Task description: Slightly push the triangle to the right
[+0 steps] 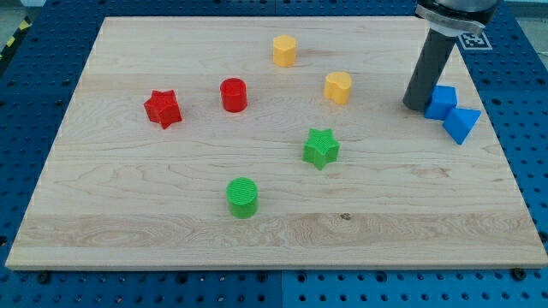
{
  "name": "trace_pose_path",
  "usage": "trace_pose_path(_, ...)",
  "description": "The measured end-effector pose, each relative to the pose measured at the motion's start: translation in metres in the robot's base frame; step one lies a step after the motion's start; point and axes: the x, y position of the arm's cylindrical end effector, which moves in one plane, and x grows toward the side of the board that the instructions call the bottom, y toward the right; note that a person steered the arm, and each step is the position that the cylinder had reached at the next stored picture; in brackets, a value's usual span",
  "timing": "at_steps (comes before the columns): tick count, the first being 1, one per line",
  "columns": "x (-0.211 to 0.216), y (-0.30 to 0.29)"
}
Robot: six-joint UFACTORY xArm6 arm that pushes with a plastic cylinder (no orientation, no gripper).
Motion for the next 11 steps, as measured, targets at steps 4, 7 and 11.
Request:
trace_pose_path(4, 0.063, -0.016)
trace_pose_path(7, 0.076, 0.051)
trace_pose_path(11, 0.048, -0.019)
